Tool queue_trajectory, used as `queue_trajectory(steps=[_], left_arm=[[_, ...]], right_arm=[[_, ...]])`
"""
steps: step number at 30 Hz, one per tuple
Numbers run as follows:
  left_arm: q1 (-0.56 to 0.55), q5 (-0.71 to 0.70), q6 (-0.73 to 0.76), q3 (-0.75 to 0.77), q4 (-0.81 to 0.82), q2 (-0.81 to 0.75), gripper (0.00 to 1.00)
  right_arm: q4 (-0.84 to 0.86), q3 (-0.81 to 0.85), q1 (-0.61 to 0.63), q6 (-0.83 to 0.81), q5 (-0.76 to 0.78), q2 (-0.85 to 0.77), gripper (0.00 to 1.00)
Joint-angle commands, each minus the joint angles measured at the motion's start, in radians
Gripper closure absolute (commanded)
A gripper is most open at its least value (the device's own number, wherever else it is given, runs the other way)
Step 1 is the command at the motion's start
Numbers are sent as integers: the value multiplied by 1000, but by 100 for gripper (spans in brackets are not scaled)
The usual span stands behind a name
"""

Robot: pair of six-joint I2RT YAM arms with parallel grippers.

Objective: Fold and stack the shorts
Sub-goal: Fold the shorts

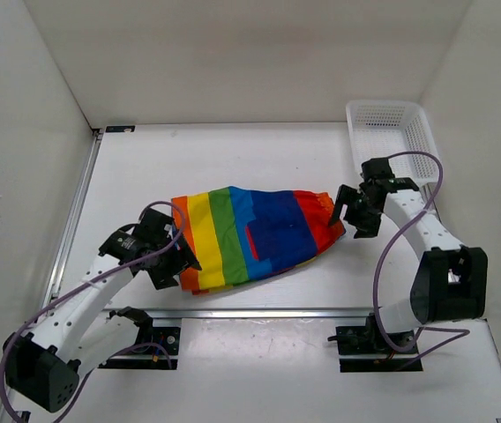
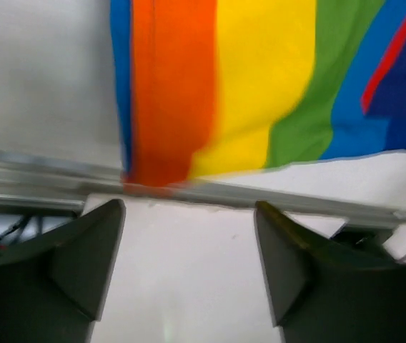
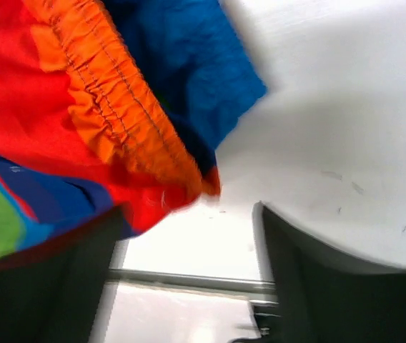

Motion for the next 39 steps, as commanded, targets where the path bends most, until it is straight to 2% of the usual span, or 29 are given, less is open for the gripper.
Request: queue_trajectory(steps=[1,2,5,7,10,11,13,16,20,23,24,26,28,30,31,33,34,39], left_arm=[[-5,35,-30,-24,-22,14,11],[-5,18,-21,-6,-33,25,0],[-5,-12,11,81,-21,81,0],[-5,-45,21,150,-21,133,4],[-5,-112,43,173,30,184,9],[5,-124,56,183,50,231,11],[27,-135,70,202,94,293,12],[41,-186,83,270,145,481,18],[79,-215,126,360,166,618,22],[125,-206,174,409,166,706,24],[136,-206,186,420,166,730,24],[176,-206,226,452,166,749,24],[218,-187,252,486,166,766,24],[242,-169,287,508,166,795,22],[251,-169,297,508,166,795,22],[265,-158,306,520,166,795,22],[275,-158,315,520,166,795,22],[329,-149,315,464,166,785,26]], right_arm=[[9,-36,-6,31,111,-85,8],[33,-37,-6,40,122,-85,3],[60,29,-6,49,131,-56,1],[60,57,-6,39,131,-24,4],[83,69,-6,39,90,25,4],[95,69,-6,39,68,42,1],[127,58,-6,39,48,86,1],[173,22,-6,60,-2,139,1],[225,-24,-6,112,-13,169,1],[242,-54,15,135,-24,179,12],[253,-69,41,150,-13,179,23],[253,-83,78,178,-13,179,29],[265,-106,141,206,-13,179,29],[265,-106,187,218,14,179,23],[256,-115,187,218,33,179,12],[219,-115,187,204,111,154,3],[201,-104,187,195,141,127,1],[158,-104,176,151,218,16,1]])
